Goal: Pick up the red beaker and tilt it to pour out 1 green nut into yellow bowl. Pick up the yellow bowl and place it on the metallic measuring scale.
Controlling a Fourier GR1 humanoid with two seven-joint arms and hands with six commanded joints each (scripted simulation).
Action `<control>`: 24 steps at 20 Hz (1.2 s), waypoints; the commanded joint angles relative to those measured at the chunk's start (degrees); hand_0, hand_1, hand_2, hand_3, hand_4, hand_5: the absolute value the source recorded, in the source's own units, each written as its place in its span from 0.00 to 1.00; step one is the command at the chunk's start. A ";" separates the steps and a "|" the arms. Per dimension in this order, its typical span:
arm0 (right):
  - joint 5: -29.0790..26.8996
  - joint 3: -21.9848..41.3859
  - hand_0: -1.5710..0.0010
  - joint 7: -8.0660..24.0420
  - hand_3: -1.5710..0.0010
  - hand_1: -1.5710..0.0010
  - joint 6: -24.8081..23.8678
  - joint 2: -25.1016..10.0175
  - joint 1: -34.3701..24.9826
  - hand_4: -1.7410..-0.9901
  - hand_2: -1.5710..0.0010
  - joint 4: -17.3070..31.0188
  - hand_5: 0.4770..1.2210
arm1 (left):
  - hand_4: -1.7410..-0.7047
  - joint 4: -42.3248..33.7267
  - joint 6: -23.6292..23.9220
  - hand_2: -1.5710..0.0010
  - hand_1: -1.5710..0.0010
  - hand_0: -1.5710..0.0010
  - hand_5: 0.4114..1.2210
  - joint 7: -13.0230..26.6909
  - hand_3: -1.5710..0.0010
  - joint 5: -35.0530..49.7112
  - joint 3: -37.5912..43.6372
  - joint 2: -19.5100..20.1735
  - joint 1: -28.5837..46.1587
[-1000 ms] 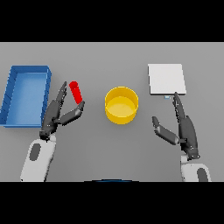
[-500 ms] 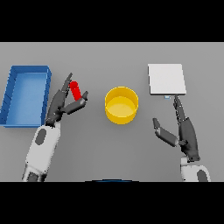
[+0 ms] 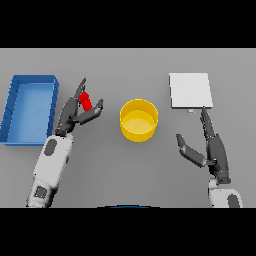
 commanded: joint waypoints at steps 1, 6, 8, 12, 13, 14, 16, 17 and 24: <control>0.03 0.00 1.00 0.57 1.00 1.00 -0.09 0.18 -0.40 0.64 1.00 0.37 0.22 | 0.39 1.67 0.77 1.00 1.00 1.00 0.35 0.13 1.00 -0.17 0.37 -0.43 -1.38; 0.67 0.10 1.00 0.40 1.00 1.00 -0.48 0.14 -0.34 0.64 1.00 0.44 0.23 | 0.28 5.65 3.19 0.67 0.69 0.72 0.57 -1.98 0.65 2.09 3.79 -1.81 -4.13; 0.48 -0.01 1.00 0.85 1.00 1.00 -0.41 0.12 -0.94 0.65 1.00 0.56 0.23 | 0.19 6.51 3.72 0.43 0.44 0.46 0.72 -1.52 0.47 1.04 3.33 -1.88 -5.07; 0.44 0.11 1.00 -0.16 1.00 1.00 -0.39 0.44 -0.42 0.65 1.00 1.30 0.22 | 0.19 7.66 3.34 0.17 0.18 0.19 0.89 -2.70 0.24 -0.68 1.84 -1.48 -5.96; 0.63 0.50 1.00 -0.48 1.00 1.00 -0.40 0.76 -0.33 0.64 1.00 1.10 0.23 | 0.21 7.21 2.99 0.14 0.15 0.15 0.91 -2.93 0.19 -0.53 1.91 -1.77 -5.42; 0.19 -0.37 1.00 -0.24 1.00 1.00 -0.48 0.09 -0.48 0.64 1.00 0.99 0.23 | 0.23 7.44 3.65 0.11 0.12 0.12 0.93 -3.17 0.16 -0.90 1.97 -2.24 -5.49; -0.27 -0.17 1.00 -0.39 1.00 1.00 -0.18 0.40 -0.13 0.65 1.00 0.76 0.22 | 0.15 7.12 4.27 0.07 0.07 0.08 0.91 -3.90 0.10 0.01 2.34 -2.31 -5.19; -0.32 -0.05 1.00 -0.18 1.00 1.00 -0.15 0.55 0.05 0.64 1.00 0.55 0.22 | 0.12 6.12 4.29 0.06 0.06 0.06 0.90 -3.61 0.08 0.96 2.78 -1.93 -5.25; 1.11 0.08 1.00 -1.03 1.00 1.00 -0.78 0.15 -0.03 0.64 1.00 1.18 0.24 | 0.02 -2.10 6.74 0.01 0.01 0.01 0.87 0.14 0.02 0.91 -0.72 -1.51 -5.93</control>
